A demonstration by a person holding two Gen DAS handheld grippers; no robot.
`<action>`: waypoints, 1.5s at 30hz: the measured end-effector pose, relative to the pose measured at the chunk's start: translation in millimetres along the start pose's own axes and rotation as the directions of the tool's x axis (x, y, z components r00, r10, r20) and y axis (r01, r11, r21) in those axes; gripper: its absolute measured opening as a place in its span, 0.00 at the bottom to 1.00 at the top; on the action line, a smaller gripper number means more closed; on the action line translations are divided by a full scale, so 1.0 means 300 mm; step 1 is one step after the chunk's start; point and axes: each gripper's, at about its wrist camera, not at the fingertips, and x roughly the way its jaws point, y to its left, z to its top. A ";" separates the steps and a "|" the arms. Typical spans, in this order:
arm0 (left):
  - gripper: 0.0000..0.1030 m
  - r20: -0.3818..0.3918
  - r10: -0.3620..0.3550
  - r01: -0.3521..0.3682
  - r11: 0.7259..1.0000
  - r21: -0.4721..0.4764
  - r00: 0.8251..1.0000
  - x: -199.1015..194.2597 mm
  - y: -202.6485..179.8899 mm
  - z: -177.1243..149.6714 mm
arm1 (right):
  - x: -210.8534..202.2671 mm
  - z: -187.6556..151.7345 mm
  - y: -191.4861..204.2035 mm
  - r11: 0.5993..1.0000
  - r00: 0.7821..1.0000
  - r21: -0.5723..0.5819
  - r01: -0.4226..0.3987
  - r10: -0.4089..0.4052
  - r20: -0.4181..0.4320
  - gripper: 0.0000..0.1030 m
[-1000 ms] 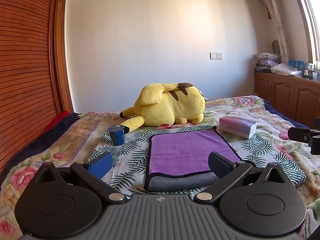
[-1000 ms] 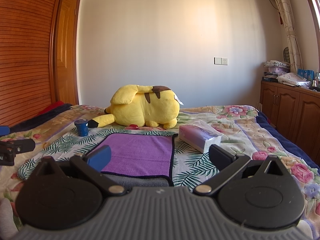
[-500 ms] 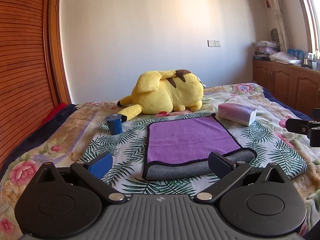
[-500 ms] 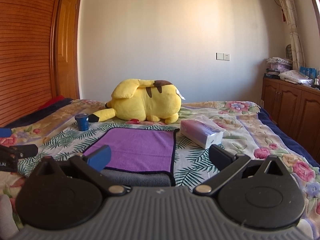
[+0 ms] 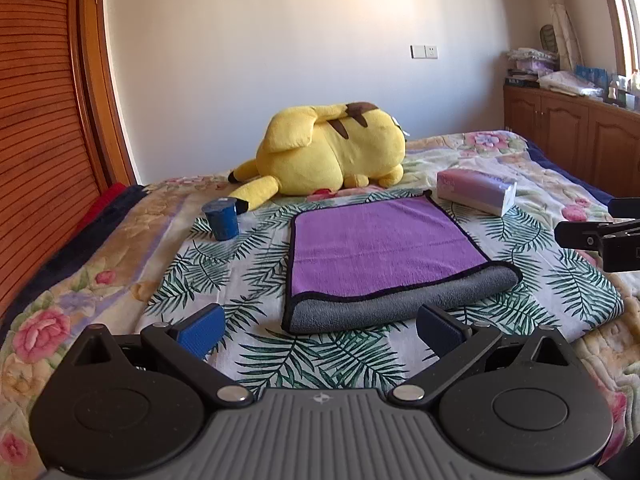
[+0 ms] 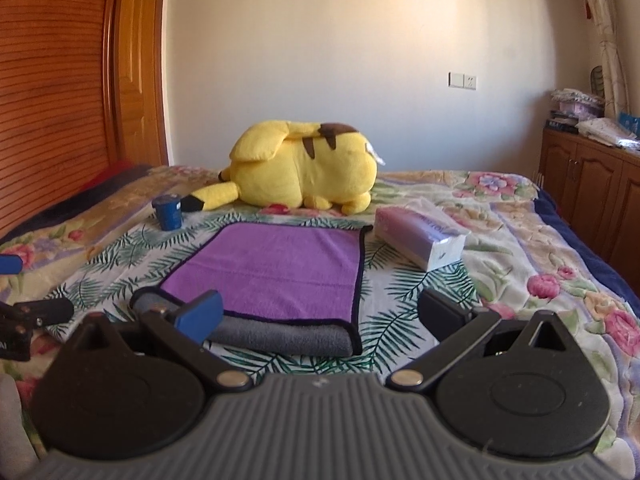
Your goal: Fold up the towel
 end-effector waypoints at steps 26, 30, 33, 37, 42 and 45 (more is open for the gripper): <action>0.81 -0.076 -0.079 0.078 0.997 -0.009 0.994 0.206 0.043 0.042 | 0.196 0.011 -0.010 0.994 0.988 -0.081 -0.069 0.056 -0.146 0.85; 0.76 -0.083 -0.081 0.079 0.997 -0.018 0.993 0.238 0.052 0.047 | 0.228 0.014 -0.019 0.994 0.985 -0.072 -0.077 0.065 -0.162 0.85; 0.72 -0.085 -0.086 0.084 0.996 -0.024 0.993 0.263 0.060 0.052 | 0.252 0.013 -0.028 0.995 0.981 -0.057 -0.083 0.072 -0.180 0.83; 0.68 -0.096 -0.086 0.084 0.996 -0.026 0.992 0.310 0.070 0.056 | 0.283 0.010 -0.034 0.994 0.976 -0.055 -0.094 0.081 -0.202 0.78; 0.56 -0.120 -0.080 0.078 0.997 -0.022 0.990 0.373 0.085 0.050 | 0.322 0.005 -0.042 0.993 0.969 -0.047 -0.107 0.094 -0.227 0.74; 0.54 -0.139 -0.090 0.086 0.996 -0.035 0.986 0.407 0.101 0.041 | 0.343 0.001 -0.042 0.993 0.966 -0.047 -0.112 0.098 -0.241 0.72</action>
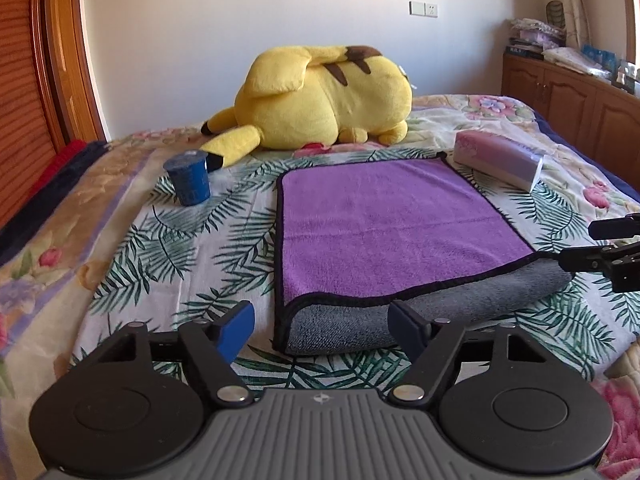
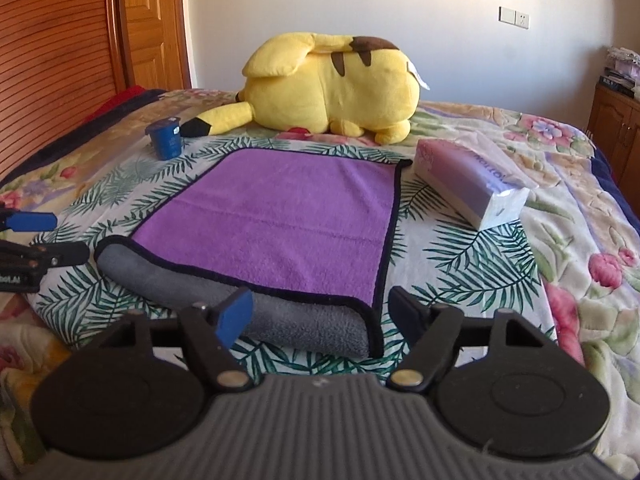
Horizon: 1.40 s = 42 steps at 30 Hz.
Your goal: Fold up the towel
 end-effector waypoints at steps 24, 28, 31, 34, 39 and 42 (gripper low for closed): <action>0.22 -0.084 -0.060 0.056 0.997 -0.044 0.995 0.182 0.078 -0.004 | 0.086 -0.004 -0.041 1.000 0.998 0.026 -0.013 0.015 -0.068 0.70; 0.14 -0.104 -0.067 0.062 0.997 -0.044 0.992 0.193 0.077 -0.020 | 0.108 -0.008 -0.058 0.999 0.996 0.034 -0.010 0.013 -0.091 0.69; 0.12 -0.115 -0.063 0.060 0.998 -0.035 0.991 0.199 0.074 -0.029 | 0.129 -0.016 -0.069 0.998 0.992 0.053 -0.016 0.023 -0.126 0.66; 0.12 -0.116 -0.065 0.061 0.997 -0.036 0.991 0.199 0.076 -0.033 | 0.140 -0.025 -0.071 0.998 0.989 0.058 -0.016 0.024 -0.146 0.66; 0.12 -0.121 -0.062 0.058 0.998 -0.035 0.991 0.202 0.073 -0.039 | 0.160 -0.031 -0.086 0.997 0.984 0.081 -0.021 0.035 -0.173 0.66; 0.12 -0.120 -0.061 0.057 0.998 -0.032 0.991 0.201 0.071 -0.038 | 0.165 -0.034 -0.094 0.995 0.982 0.091 -0.033 0.049 -0.182 0.54</action>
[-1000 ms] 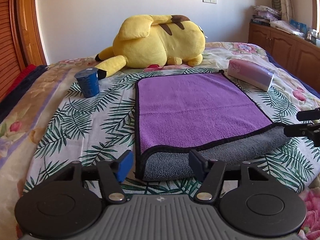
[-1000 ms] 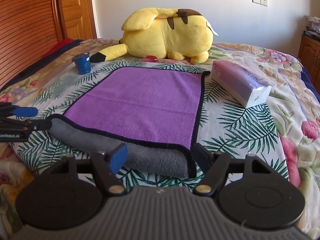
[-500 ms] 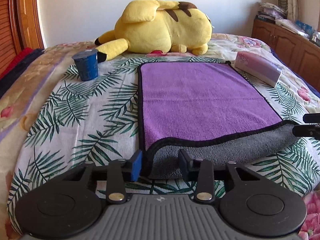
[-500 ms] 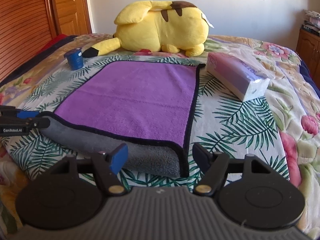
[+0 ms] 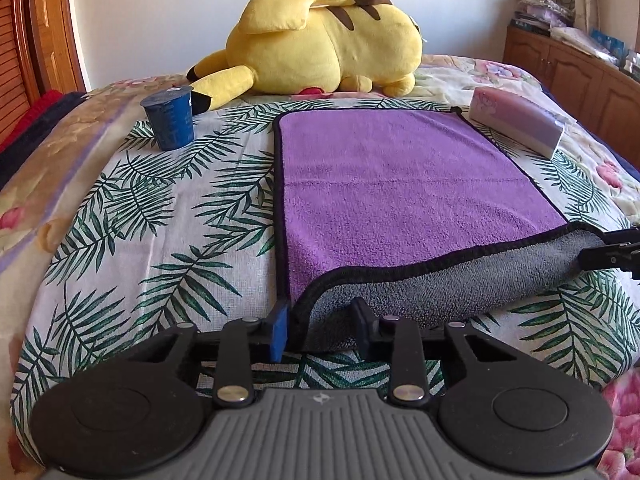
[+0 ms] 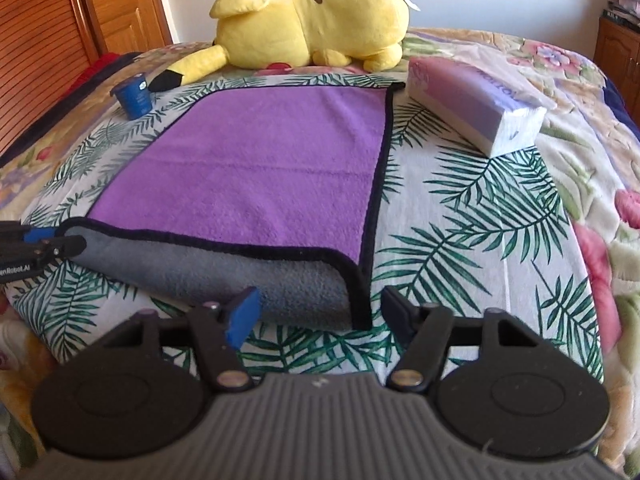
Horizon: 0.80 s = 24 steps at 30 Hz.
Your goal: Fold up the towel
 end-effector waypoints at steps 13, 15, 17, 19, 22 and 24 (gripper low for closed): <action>0.00 0.018 -0.018 0.018 1.000 0.012 1.000 -0.012 -0.012 0.000 | 0.014 0.004 -0.012 1.000 1.000 -0.022 -0.003 0.003 0.000 0.10; 0.00 0.032 -0.019 0.018 1.000 0.015 0.999 -0.019 -0.014 0.004 | 0.013 0.005 -0.015 1.000 1.000 -0.022 -0.004 0.004 0.006 0.06; 0.00 0.046 -0.017 0.017 1.000 0.016 0.999 -0.028 -0.016 0.010 | 0.012 0.005 -0.020 1.000 1.000 -0.020 -0.010 0.010 0.011 0.05; 0.00 0.059 -0.021 0.021 1.000 0.011 0.998 -0.038 -0.015 0.016 | 0.009 0.008 -0.022 1.000 1.000 -0.018 -0.007 0.007 0.022 0.05; 0.00 0.075 -0.032 0.032 0.999 0.006 0.997 -0.052 -0.014 0.026 | 0.002 0.011 -0.023 1.000 0.999 -0.019 -0.004 0.005 0.042 0.05; 0.00 0.084 -0.038 0.037 0.999 0.005 0.996 -0.059 -0.013 0.031 | -0.003 0.013 -0.024 1.000 0.998 -0.018 -0.005 0.006 0.055 0.04</action>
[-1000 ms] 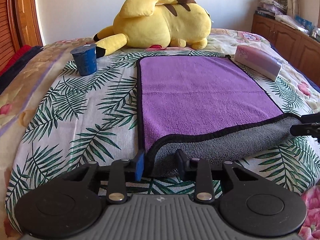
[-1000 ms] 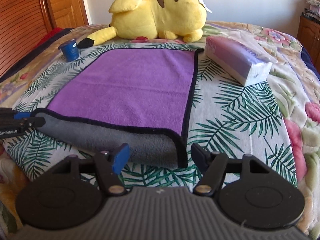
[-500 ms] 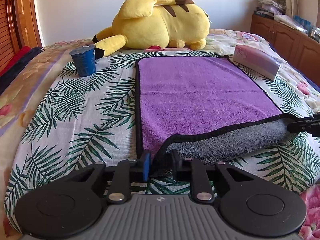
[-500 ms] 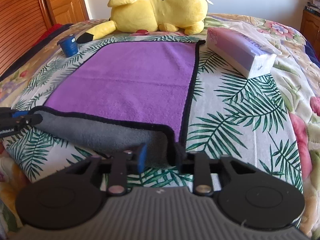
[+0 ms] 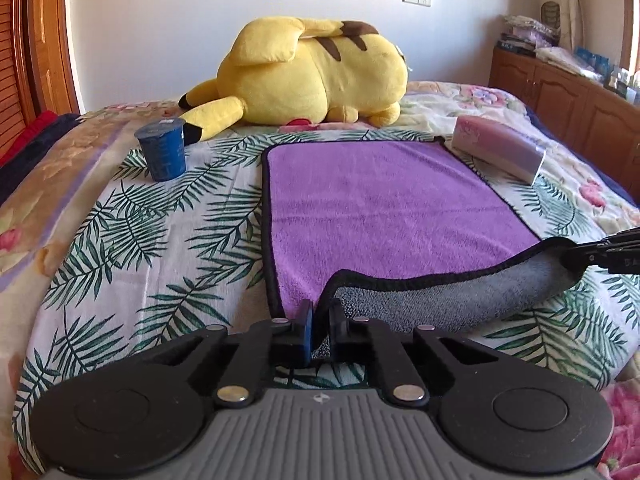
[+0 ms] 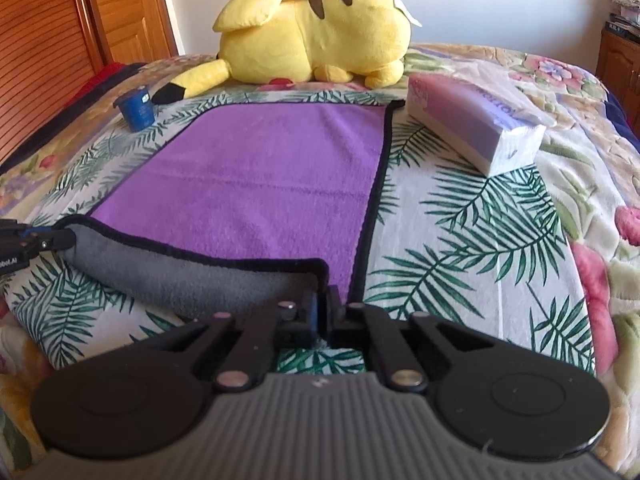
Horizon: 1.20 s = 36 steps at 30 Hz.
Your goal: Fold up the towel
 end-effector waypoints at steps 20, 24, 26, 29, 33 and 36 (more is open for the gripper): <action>0.00 0.089 -0.036 0.036 0.999 0.005 0.995 -0.063 -0.006 0.057 | -0.035 0.046 -0.022 1.000 0.993 0.001 -0.022 0.021 0.112 0.04; 0.00 0.092 -0.038 0.035 0.999 0.028 0.995 -0.048 -0.007 0.083 | -0.042 0.057 -0.021 1.000 0.991 -0.010 -0.026 0.027 0.130 0.04; 0.00 0.097 -0.040 0.037 0.999 0.034 0.994 -0.042 -0.005 0.093 | -0.043 0.063 -0.018 1.000 0.990 -0.017 -0.022 0.024 0.138 0.04; 0.00 0.102 -0.042 0.038 0.999 0.039 0.994 -0.036 -0.003 0.104 | -0.036 0.067 -0.012 0.999 0.990 -0.045 -0.010 0.017 0.143 0.04; 0.00 0.107 -0.046 0.041 0.998 0.046 0.993 -0.031 -0.003 0.120 | -0.031 0.073 -0.011 0.998 0.989 -0.060 -0.005 0.013 0.149 0.04; 0.00 0.116 -0.049 0.043 0.998 0.051 0.992 -0.031 -0.002 0.134 | -0.033 0.078 -0.009 0.998 0.987 -0.065 -0.004 0.014 0.158 0.04</action>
